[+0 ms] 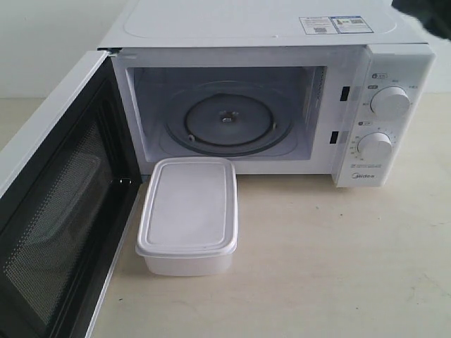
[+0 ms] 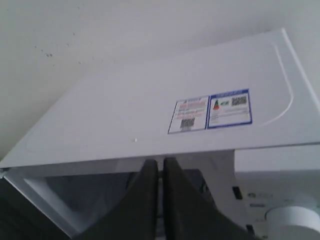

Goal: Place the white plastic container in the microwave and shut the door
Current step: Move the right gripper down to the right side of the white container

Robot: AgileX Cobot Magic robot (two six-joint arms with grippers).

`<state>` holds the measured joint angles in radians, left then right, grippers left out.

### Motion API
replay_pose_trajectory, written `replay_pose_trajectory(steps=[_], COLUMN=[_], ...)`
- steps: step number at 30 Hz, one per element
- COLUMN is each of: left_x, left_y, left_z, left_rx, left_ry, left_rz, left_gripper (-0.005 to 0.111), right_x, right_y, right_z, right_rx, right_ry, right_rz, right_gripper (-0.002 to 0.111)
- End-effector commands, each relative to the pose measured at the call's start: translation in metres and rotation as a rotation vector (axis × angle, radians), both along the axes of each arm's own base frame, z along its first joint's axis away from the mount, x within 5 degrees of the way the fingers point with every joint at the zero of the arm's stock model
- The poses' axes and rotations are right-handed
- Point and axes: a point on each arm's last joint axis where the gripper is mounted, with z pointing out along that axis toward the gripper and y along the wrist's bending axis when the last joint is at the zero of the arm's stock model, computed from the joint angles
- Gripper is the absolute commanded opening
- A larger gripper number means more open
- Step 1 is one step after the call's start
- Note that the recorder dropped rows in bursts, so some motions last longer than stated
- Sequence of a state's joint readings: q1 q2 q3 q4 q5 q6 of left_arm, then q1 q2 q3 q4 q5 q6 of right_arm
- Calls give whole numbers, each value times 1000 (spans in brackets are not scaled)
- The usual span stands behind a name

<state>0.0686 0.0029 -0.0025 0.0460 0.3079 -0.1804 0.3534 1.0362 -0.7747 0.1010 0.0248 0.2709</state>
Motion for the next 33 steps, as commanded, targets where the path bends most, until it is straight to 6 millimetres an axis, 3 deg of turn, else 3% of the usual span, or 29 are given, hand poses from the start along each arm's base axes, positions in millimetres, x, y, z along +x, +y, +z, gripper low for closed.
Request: replay_pose_trajectory(steps=[1, 15, 19, 26, 31, 33], left_x=[0, 0, 0, 0, 0, 0], left_y=[0, 0, 0, 0, 0, 0], left_z=[0, 0, 0, 0, 0, 0], left_rx=[-10, -10, -10, -10, -10, -10], left_ry=[-6, -6, -6, -6, -6, -6], left_rz=[2, 2, 2, 2, 2, 2], left_gripper=[4, 4, 4, 4, 4, 4], right_x=[16, 43, 38, 21, 18, 22], right_y=[10, 21, 24, 38, 59, 65], right_z=[-19, -115, -137, -156, -163, -167], right_rx=[95, -76, -7, 106, 445, 471], right_ry=[125, 603, 564, 497, 554, 594], right_rz=[-17, -51, -62, -6, 259, 334], right_gripper=[0, 0, 0, 0, 0, 0])
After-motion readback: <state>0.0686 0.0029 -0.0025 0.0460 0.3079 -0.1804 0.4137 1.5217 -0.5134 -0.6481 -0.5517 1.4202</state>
